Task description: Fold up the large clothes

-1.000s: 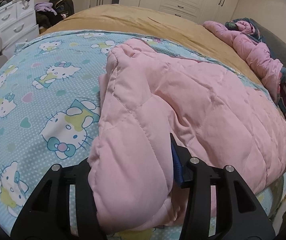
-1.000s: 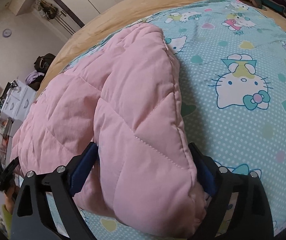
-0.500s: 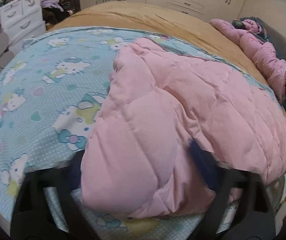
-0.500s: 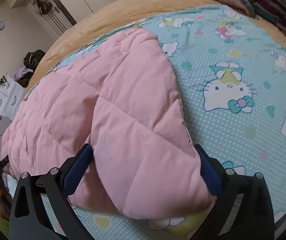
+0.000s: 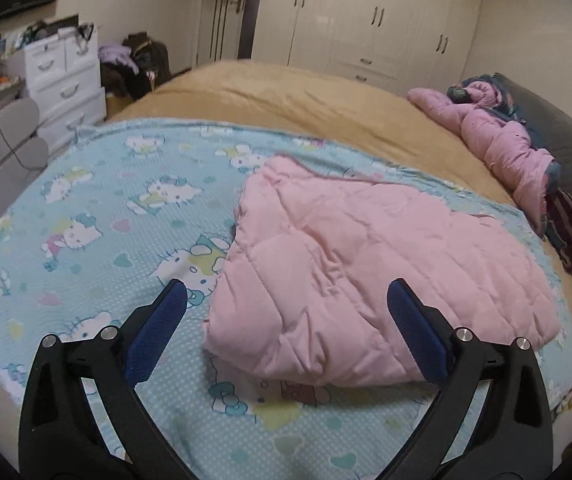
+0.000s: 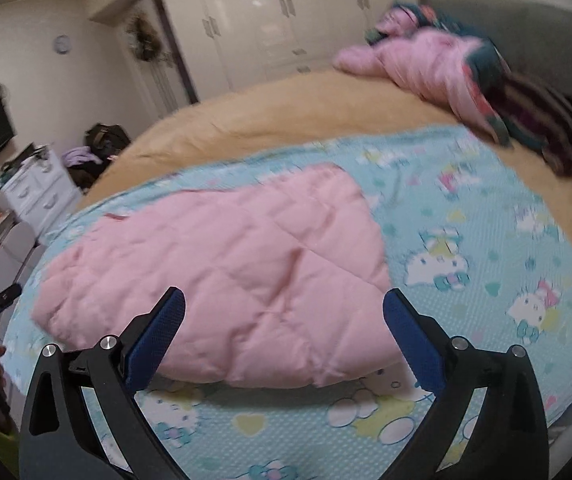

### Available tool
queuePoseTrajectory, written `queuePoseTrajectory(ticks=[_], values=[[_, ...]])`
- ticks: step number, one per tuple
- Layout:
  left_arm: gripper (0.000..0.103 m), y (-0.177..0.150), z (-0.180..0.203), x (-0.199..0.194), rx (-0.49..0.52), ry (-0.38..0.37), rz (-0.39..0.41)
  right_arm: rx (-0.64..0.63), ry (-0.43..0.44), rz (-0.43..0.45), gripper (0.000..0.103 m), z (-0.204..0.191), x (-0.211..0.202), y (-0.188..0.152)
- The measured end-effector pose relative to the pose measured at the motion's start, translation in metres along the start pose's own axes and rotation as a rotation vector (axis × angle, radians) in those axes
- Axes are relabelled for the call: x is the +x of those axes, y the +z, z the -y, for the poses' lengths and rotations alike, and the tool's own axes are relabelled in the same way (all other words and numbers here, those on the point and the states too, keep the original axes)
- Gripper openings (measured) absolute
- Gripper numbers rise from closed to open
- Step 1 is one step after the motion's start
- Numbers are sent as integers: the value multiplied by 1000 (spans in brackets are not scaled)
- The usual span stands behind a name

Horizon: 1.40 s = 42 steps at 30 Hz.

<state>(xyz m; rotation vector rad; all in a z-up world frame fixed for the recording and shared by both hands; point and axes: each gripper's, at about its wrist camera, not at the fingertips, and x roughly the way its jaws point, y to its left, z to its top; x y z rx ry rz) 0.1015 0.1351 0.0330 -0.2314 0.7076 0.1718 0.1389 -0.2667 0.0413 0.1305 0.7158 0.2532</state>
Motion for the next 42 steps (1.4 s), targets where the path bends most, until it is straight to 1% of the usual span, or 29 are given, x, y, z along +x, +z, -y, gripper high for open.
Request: queuePoseTrajectory(ticks=[3,7,10,14,17,21,23,26,30,35,42], values=[[94,-6,5,-18,17,1,29,-41,32,43,99,-22,-25,-6],[94,-19,14,-40,59,10,54,-63,70,78,99,-43,-45,-18],[94,-30,20,-53,90,-3,66,-86,57,89,99,-58,-56,-28],[94,-45,23,-66,101,-18,81,-124,28,110,99,-71,-67,-43],[94,-56,25,-72,111,-19,84,-126,39,106,99,-74,-70,-52],[94,-65,25,-78,84,-24,95,-124,43,106,99,-75,-74,-67],[94,-71,28,-82,91,-43,105,-130,40,102,99,-76,-75,-75],[94,-76,32,-86,103,-43,115,-127,45,68,99,-75,-71,-89],[94,-82,35,-86,107,-42,95,-109,46,22,99,-73,-65,-101],[94,-87,36,-84,121,-30,75,-105,55,14,99,-74,-65,-106],[94,-91,35,-80,117,-21,53,-100,65,29,99,-74,-69,-103]])
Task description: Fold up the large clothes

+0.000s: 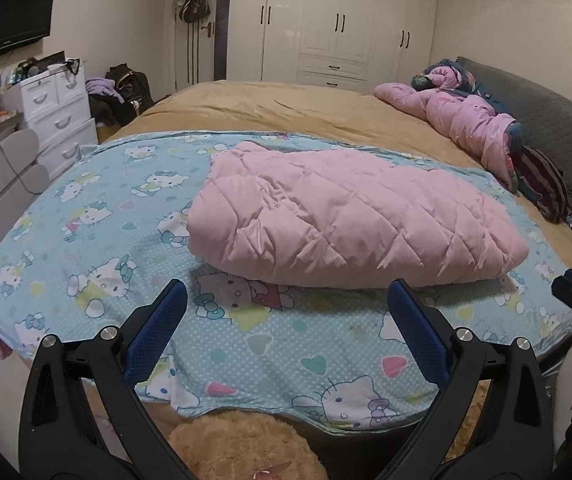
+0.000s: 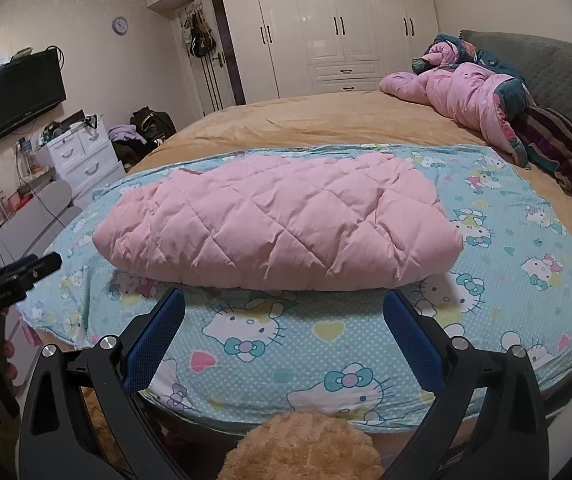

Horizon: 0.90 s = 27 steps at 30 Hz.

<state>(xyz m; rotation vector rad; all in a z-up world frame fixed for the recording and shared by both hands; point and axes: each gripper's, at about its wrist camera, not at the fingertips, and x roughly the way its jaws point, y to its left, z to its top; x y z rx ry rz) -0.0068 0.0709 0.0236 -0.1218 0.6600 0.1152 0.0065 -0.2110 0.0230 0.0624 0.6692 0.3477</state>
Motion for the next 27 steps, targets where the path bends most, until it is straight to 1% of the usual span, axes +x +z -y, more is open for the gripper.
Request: queuePoseTrajectory(ticks=[27], values=[[94,1,2,-1,15,17,1,-12,4,-7,99,-3,2,2]])
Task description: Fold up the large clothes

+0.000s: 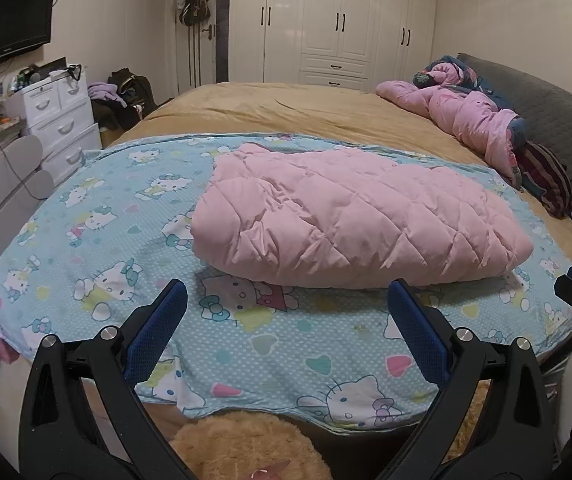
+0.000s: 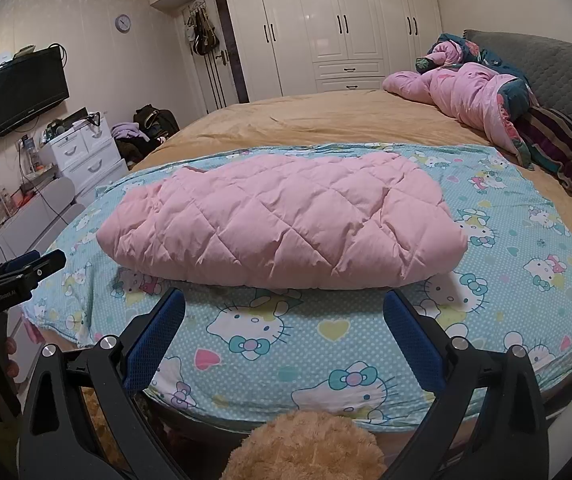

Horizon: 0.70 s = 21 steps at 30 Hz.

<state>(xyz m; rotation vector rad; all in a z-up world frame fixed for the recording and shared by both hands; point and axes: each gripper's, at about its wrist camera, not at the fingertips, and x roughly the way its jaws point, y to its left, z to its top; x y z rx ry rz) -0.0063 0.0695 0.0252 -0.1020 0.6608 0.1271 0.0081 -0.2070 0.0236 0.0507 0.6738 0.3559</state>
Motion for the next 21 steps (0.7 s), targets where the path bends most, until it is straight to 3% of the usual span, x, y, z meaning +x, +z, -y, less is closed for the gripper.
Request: queuePoseTrajectory(ticks=[21], values=[[94,1,-3,-3,0,8,0,1,-2,2,99,0,-1,-1]])
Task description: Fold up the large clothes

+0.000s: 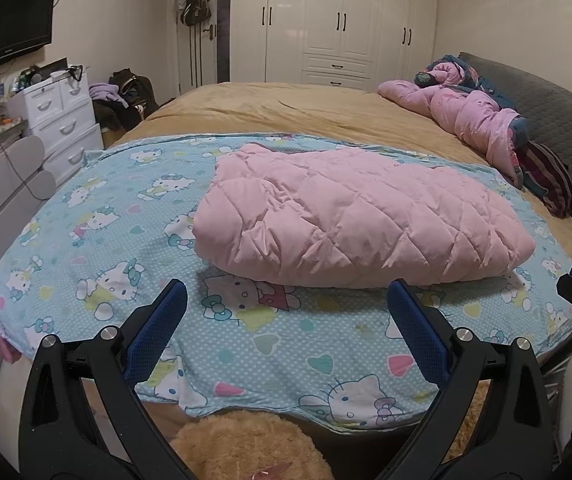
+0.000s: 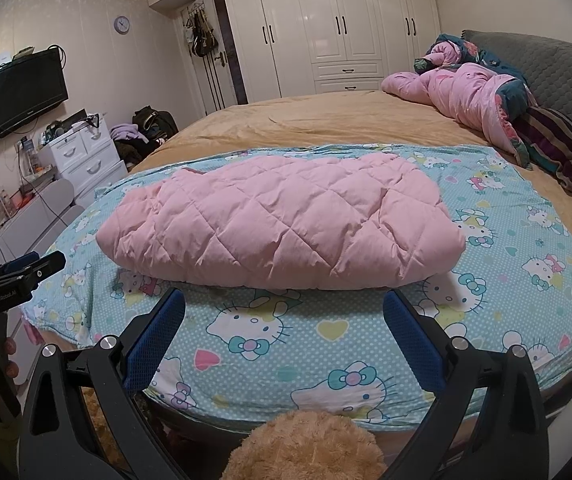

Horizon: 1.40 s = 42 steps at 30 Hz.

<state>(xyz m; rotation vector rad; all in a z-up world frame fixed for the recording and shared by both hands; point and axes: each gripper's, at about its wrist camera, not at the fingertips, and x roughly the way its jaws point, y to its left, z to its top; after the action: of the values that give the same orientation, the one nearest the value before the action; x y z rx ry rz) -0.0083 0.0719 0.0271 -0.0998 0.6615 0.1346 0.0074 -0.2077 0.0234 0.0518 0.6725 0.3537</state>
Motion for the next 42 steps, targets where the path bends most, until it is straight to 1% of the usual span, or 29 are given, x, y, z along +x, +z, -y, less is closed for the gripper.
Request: queuePoseTrajectory(ticks=[42], values=[[94,0,0,-2,6,5,3,3,-2,-1,99,-1,-4,-1]])
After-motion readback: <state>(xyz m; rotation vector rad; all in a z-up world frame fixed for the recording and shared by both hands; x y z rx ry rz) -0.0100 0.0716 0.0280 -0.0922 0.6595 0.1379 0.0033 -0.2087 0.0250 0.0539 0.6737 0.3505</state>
